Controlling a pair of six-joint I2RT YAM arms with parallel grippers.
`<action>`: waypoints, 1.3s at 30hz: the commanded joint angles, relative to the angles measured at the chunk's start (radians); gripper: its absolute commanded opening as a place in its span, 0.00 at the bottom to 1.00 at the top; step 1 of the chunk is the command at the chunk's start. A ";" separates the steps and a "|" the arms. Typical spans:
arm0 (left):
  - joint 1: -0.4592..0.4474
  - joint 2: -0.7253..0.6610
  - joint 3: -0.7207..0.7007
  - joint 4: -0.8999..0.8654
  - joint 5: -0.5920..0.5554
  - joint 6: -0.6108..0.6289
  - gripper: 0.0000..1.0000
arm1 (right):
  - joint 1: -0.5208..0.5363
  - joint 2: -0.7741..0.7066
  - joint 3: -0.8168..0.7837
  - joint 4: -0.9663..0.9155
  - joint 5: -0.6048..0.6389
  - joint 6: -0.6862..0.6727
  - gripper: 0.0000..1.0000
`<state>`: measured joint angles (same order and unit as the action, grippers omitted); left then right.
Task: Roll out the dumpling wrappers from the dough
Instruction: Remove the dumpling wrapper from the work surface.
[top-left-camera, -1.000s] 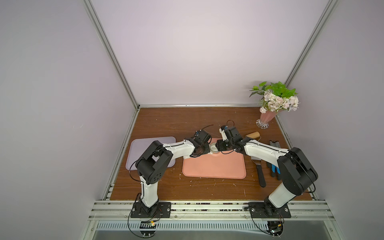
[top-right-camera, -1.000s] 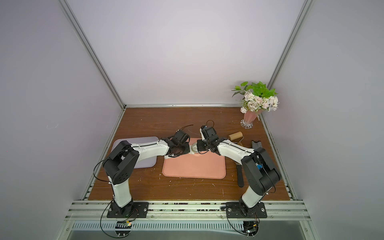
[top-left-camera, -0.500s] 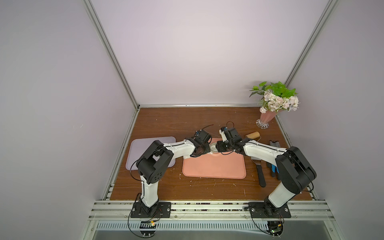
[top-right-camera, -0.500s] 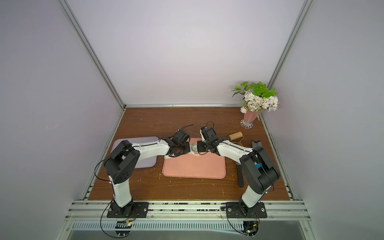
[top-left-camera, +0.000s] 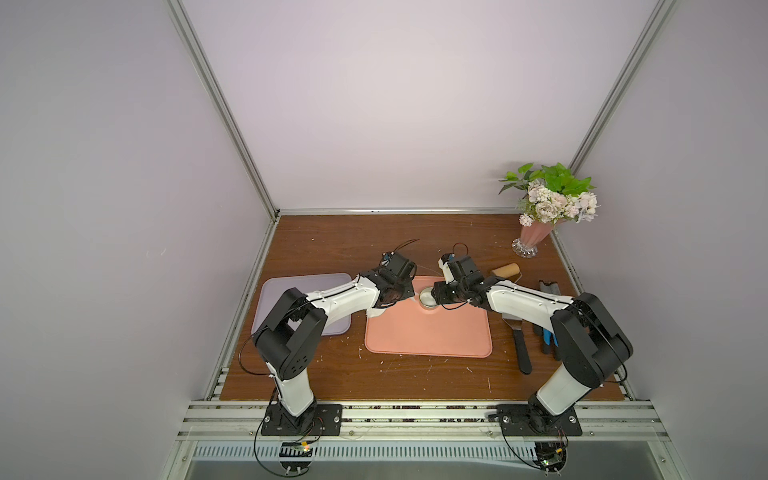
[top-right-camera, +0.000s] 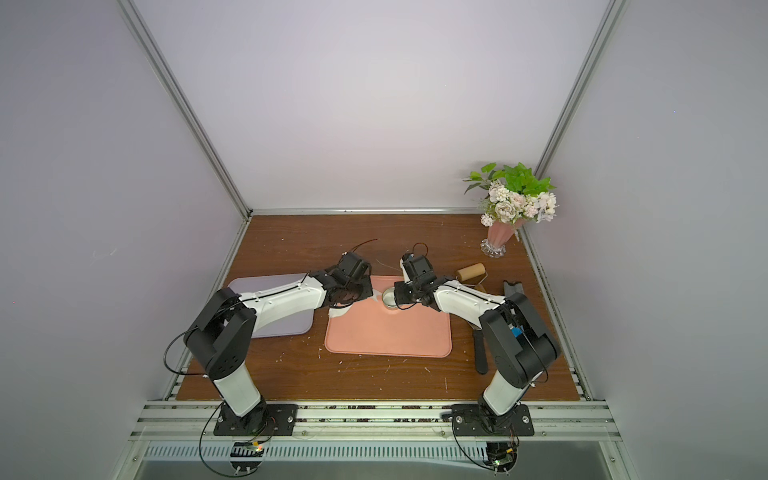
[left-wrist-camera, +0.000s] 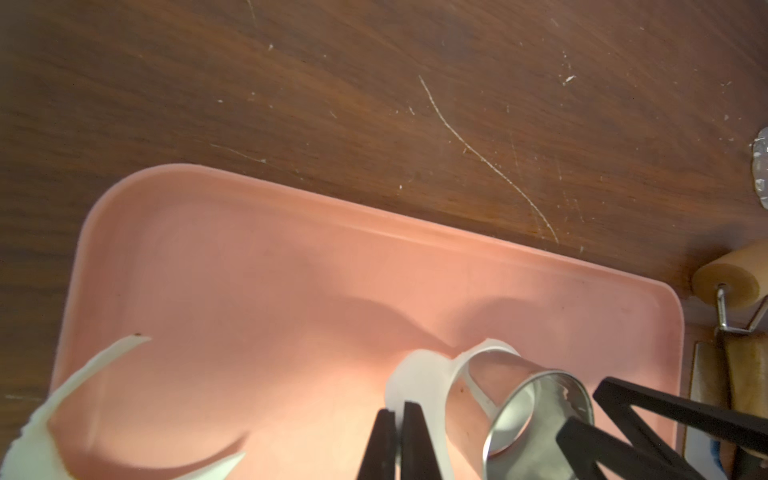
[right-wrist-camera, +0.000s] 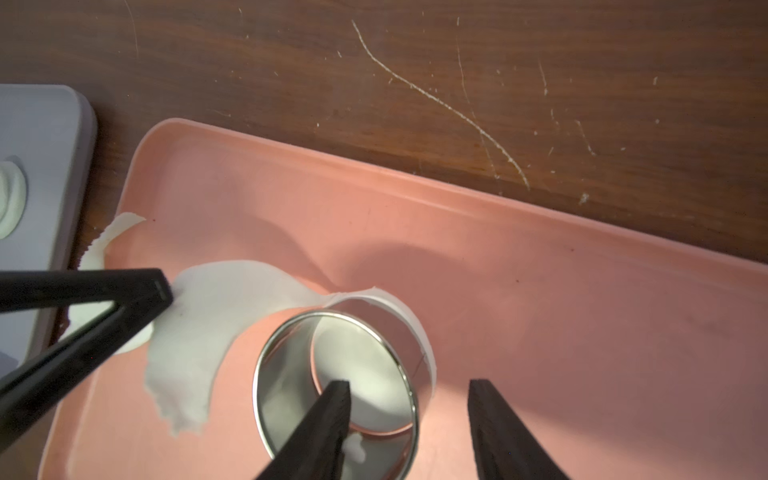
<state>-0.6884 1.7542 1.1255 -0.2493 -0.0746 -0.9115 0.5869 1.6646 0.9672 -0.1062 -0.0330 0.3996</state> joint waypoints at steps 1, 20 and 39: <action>0.011 -0.041 -0.031 -0.053 -0.048 0.019 0.00 | -0.002 0.004 0.005 0.005 -0.004 -0.011 0.52; 0.036 -0.174 -0.072 -0.167 -0.139 0.058 0.00 | 0.002 0.005 0.002 0.013 -0.018 -0.005 0.52; 0.036 -0.282 -0.114 -0.257 -0.136 0.071 0.59 | 0.010 -0.088 0.037 0.008 -0.027 -0.022 0.56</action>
<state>-0.6628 1.5009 1.0012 -0.4873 -0.2184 -0.8413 0.5896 1.6051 0.9722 -0.1024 -0.0429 0.3973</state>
